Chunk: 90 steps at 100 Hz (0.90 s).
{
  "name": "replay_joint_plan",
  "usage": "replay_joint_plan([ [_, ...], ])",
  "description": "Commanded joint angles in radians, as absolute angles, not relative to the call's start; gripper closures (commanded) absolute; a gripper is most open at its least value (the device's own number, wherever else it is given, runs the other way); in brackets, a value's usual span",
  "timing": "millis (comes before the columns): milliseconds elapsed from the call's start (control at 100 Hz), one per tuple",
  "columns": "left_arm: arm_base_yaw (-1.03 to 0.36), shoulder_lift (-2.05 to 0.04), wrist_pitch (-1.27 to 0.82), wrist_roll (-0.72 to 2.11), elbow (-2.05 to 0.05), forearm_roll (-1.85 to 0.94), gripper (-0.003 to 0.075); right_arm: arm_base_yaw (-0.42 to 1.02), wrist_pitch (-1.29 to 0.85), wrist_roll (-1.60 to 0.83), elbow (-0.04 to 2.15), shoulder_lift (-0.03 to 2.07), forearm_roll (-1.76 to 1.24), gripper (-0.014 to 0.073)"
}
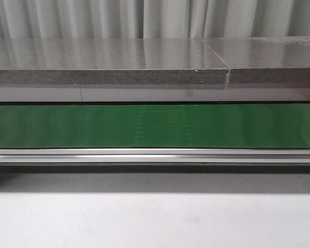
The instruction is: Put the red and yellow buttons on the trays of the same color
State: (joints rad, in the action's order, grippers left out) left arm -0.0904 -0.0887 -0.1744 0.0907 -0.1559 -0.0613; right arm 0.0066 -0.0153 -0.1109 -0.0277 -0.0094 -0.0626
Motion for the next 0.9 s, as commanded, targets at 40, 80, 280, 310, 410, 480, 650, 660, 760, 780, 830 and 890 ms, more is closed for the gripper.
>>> replay_joint_plan([
  [40,-0.096,-0.034,0.023,0.009,-0.067,-0.006,0.0739,0.001,0.060,-0.111,-0.012,-0.029,-0.053,0.0660],
  [80,-0.096,-0.009,0.054,-0.034,-0.030,0.021,0.0739,0.001,0.060,-0.111,-0.012,-0.029,-0.053,0.0660],
  [280,-0.096,0.033,0.066,-0.097,0.044,0.055,0.0739,0.001,0.061,-0.111,-0.012,-0.029,-0.053,0.0660],
  [310,-0.096,0.033,0.068,-0.097,0.044,0.062,0.0739,0.001,0.061,-0.111,-0.012,-0.029,-0.053,0.0660],
  [410,-0.096,0.035,0.079,-0.097,0.044,0.065,0.0739,0.001,0.061,-0.111,-0.012,-0.029,-0.053,0.0660],
  [480,-0.096,0.035,0.081,-0.097,0.044,0.065,0.0739,0.001,0.061,-0.111,-0.012,-0.029,-0.053,0.0660],
  [650,-0.096,0.035,0.081,-0.097,0.044,0.058,0.0739,0.001,0.061,-0.111,-0.012,-0.029,-0.053,0.0660],
  [660,-0.096,0.035,0.081,-0.097,0.044,0.058,0.0739,0.001,0.061,-0.111,-0.012,-0.029,-0.053,0.0660],
  [760,-0.096,0.035,0.081,-0.097,0.044,0.056,0.0739,0.001,0.061,-0.111,-0.012,-0.029,-0.053,0.0660],
  [780,-0.096,0.035,0.081,-0.097,0.044,0.056,0.0739,0.001,0.061,-0.111,-0.012,-0.029,-0.053,0.0660],
  [830,-0.096,0.035,0.081,-0.097,0.044,0.054,0.0739,0.001,0.061,-0.111,-0.012,-0.029,-0.053,0.0660],
  [890,-0.096,0.035,0.081,-0.097,0.044,0.054,0.0739,0.001,0.061,-0.111,-0.012,-0.029,-0.053,0.0660],
])
